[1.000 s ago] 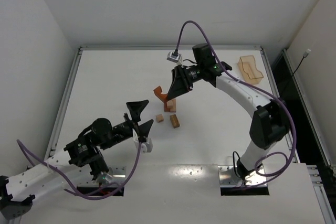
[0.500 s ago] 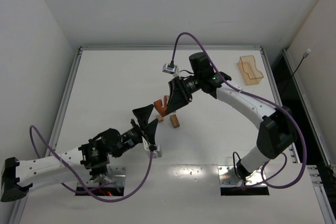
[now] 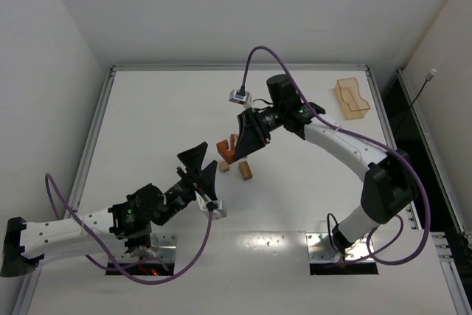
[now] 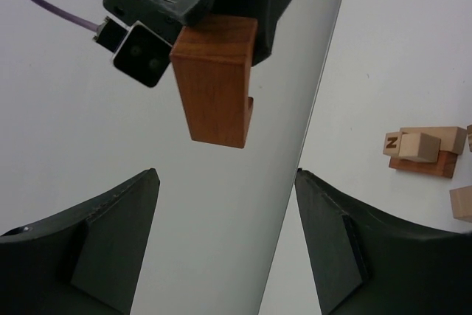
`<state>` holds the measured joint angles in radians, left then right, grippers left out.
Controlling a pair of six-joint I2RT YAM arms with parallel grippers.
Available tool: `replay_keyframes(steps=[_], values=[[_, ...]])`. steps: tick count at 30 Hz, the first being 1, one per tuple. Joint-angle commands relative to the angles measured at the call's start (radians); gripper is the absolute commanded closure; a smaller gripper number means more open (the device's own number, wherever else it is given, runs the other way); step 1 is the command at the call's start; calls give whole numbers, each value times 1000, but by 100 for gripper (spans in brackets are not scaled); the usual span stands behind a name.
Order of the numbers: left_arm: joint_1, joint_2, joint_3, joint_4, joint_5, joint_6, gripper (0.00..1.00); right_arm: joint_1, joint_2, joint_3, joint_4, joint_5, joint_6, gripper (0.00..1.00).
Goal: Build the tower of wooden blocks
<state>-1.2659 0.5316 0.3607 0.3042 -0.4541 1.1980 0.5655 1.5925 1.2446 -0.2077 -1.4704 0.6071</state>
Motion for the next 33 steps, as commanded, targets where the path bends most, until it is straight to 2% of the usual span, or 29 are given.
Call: replay_keyframes(steps=[1, 15, 21, 25, 28, 32, 33], values=[[-24, -31, 12, 27, -15, 17, 29, 7, -31, -22, 60, -126, 10, 100], [-24, 30, 87, -16, 37, -2, 30, 59, -22, -2, 88, -126, 37, 100], [-24, 41, 100, -7, 37, -14, 42, 68, -12, -2, 97, -126, 37, 100], [-24, 50, 100, -7, 37, -14, 43, 77, -3, -2, 97, -126, 37, 100], [-24, 59, 100, 3, 37, -14, 48, 86, -3, -2, 97, -126, 37, 100], [-24, 59, 100, 3, 37, -23, 62, 86, -3, -2, 97, -126, 46, 100], [-24, 59, 100, 3, 37, -23, 71, 86, -3, -2, 97, -126, 46, 100]])
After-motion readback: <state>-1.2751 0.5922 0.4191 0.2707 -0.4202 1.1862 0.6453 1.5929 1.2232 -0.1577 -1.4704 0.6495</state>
